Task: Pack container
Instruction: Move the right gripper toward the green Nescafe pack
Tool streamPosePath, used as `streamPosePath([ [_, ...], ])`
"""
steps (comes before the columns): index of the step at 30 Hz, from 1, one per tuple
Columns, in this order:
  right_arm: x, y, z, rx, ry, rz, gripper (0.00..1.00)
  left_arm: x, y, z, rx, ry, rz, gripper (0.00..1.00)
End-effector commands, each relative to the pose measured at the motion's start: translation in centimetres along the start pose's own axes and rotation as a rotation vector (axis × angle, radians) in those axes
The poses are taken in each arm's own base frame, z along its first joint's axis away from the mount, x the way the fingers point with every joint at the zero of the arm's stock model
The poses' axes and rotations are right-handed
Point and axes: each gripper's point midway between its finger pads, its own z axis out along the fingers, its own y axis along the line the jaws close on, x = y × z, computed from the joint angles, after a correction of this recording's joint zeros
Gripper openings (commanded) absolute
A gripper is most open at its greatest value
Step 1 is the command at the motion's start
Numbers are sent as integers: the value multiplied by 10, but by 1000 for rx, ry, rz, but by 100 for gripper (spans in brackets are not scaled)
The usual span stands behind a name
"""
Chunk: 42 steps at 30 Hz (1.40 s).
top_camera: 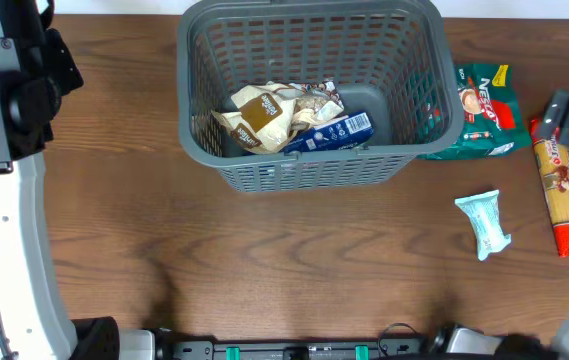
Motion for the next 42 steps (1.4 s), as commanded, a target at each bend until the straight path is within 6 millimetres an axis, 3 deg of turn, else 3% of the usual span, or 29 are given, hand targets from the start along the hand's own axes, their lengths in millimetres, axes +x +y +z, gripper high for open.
streamPosePath([
  [1, -5, 10, 9, -146, 25, -17, 99, 1, 3, 1, -16, 3, -15, 99],
  [7, 10, 28, 41, -281, 177, -58, 99, 1, 3, 1, -16, 3, -15, 99],
  [10, 6, 27, 58, -281, 179, -56, 99, 1, 3, 1, -16, 3, -15, 99],
  [21, -13, 35, 65, -290, 109, -67, 99, 1, 3, 1, -16, 3, -15, 99],
  [26, -18, 51, 73, -310, 100, -97, 99, 1, 3, 1, -16, 3, -15, 98],
  [35, -4, 92, 97, -451, 173, -142, 99, 1, 3, 1, -16, 3, -15, 99],
  [42, -16, 90, 98, -424, 130, -128, 99, 1, 3, 1, -16, 3, -15, 99],
])
